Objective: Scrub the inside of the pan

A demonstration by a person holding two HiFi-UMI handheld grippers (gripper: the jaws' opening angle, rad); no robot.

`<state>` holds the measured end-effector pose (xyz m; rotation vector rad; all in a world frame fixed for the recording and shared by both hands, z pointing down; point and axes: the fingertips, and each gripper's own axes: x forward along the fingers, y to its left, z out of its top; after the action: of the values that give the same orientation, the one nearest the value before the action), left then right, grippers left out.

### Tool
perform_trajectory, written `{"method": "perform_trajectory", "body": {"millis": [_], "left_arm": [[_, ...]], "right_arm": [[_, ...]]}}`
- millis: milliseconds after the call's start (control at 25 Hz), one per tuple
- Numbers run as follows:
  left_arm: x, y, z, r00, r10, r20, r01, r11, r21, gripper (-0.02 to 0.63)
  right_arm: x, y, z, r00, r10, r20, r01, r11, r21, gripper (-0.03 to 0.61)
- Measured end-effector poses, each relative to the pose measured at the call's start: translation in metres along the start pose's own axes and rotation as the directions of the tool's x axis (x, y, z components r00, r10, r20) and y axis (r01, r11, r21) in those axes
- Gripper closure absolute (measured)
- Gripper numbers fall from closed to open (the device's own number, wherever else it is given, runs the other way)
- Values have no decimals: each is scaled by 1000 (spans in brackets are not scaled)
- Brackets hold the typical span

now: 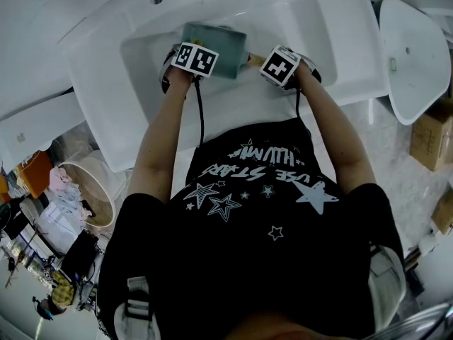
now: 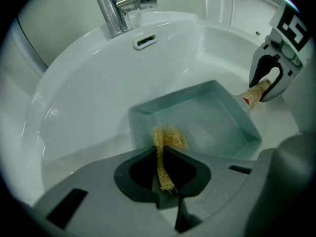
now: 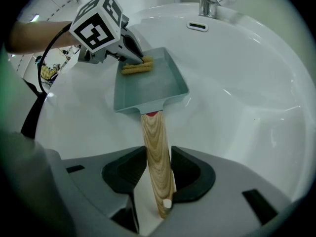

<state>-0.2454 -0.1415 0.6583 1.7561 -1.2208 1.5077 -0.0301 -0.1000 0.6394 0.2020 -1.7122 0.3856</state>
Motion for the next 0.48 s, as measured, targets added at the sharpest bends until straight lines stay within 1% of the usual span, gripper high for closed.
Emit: {"method": "perform_trajectory", "body": {"millis": [80,320,480], "left_arm": [[0,1,-1,1000,10,-3,-10,1000,-3,571],[0,2,-1,1000,8,-5,-8,1000,-5,571],[-5,4,4,999,29,16,-28,999,-21,571]], "right_arm": [[1,1,1,1000,0,-1,0,1000,0,428],[1,1,2,1000,0,1,0,1000,4,428],[1,1,2,1000,-5,2,5,1000,5,428]]}}
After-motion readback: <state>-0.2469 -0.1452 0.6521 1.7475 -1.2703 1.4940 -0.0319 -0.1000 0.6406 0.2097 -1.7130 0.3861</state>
